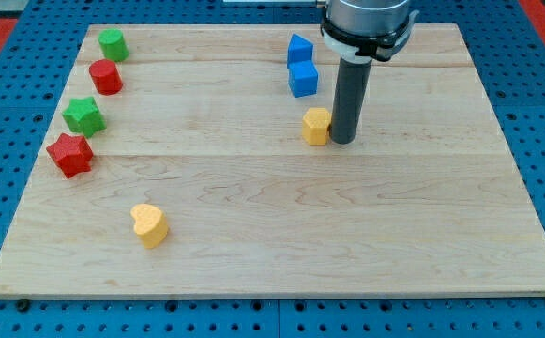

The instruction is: Move yellow heart at bottom center of the board

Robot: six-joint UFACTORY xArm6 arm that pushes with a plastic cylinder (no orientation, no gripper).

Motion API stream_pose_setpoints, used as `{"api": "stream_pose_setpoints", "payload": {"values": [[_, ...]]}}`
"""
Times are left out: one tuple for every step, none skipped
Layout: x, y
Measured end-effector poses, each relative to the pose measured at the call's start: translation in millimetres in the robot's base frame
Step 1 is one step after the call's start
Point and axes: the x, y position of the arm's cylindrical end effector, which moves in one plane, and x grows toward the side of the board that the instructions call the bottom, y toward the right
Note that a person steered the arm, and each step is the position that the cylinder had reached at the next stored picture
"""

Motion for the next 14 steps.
{"api": "stream_pose_setpoints", "payload": {"values": [[-12,-11],[-12,-32],[5,2],[84,3],[156,-48],[202,-108],[200,-137],[202,-204],[180,-235],[164,-267],[144,-267],[110,-228],[105,-188],[128,-191]]}}
